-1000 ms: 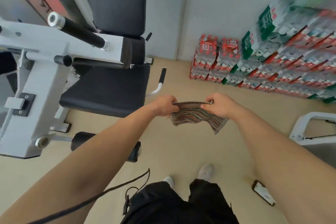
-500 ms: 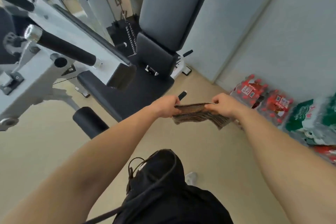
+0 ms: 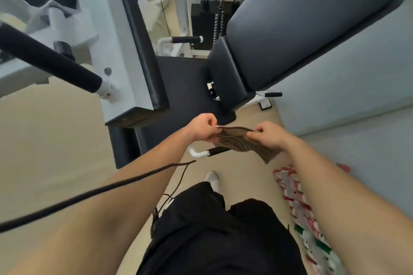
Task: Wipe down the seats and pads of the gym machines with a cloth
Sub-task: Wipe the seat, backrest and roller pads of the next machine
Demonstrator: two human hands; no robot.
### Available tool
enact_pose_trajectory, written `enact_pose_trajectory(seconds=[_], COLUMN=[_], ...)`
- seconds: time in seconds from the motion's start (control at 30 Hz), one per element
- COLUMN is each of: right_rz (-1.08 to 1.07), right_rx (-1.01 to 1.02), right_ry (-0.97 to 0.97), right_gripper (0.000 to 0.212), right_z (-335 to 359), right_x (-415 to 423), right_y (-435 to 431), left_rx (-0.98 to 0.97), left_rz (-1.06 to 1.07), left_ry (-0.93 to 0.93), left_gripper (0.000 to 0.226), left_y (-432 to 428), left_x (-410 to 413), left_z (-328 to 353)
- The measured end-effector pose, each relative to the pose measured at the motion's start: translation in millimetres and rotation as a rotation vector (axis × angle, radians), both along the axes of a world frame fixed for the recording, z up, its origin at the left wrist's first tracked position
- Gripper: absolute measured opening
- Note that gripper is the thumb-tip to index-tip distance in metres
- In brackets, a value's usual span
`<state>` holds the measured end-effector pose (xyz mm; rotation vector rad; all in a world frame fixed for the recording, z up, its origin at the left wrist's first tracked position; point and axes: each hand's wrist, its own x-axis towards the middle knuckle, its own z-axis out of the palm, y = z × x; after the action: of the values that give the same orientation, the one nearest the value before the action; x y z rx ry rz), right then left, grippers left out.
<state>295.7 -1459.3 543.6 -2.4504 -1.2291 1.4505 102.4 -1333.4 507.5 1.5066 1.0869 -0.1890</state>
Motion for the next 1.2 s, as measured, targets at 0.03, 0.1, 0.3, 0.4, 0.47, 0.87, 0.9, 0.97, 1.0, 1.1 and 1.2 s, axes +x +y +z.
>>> enact_pose_trajectory(seconds=[0.03,0.1,0.3,0.4,0.47,0.87,0.9,0.97,1.0,1.1,1.2], right_rz=[0.024,0.066,0.145,0.179,0.214,0.652,0.689,0.703,0.675,0.590,0.622], right_rx=[0.014,0.064,0.369,0.657,0.782,0.346,0.314,0.319,0.350,0.497,0.486], right_ry=[0.015,0.023,0.011,-0.052,-0.095,-0.174,-0.172,-0.171,-0.158,-0.123,-0.107], right_gripper=[0.034,0.033,0.030,0.023,0.027,0.030,0.029,0.032,0.035,0.045,0.064], right_z=[-1.7,-7.7,-4.3,5.6,0.2,-239.6,-249.6,-263.3,-267.6,-282.7,-307.6], right_x=[3.6,9.0,14.9,11.4,11.2,-21.2,-24.0,-27.0,-27.9,-36.2,-51.6], right_y=[13.2,42.8,174.9,233.6,260.2,165.0,152.0,136.4,135.3,153.4,185.7], left_rx=[-0.020,0.022,0.341,0.606,0.813,0.806,0.734,0.652,0.667,0.849,0.867], left_rz=[0.136,0.380,0.898,0.955,0.955,-0.163,-0.194,-0.200,-0.162,-0.038,-0.025], left_ry=[-0.046,-0.088,-0.031,0.028,0.079,0.796,0.862,0.958,0.955,0.857,0.832], left_gripper=[0.032,0.032,0.025,0.018,0.017,0.028,0.034,0.051,0.055,0.044,0.051], left_y=[4.6,15.1,71.8,106.1,122.1,36.9,24.3,8.3,6.7,19.6,46.6], left_x=[2.2,7.3,35.6,45.2,48.7,-30.2,-31.7,-29.2,-25.5,-8.9,7.6], left_z=[-1.9,-8.8,4.8,20.2,18.6,-152.7,-159.1,-168.0,-169.9,-182.8,-219.5])
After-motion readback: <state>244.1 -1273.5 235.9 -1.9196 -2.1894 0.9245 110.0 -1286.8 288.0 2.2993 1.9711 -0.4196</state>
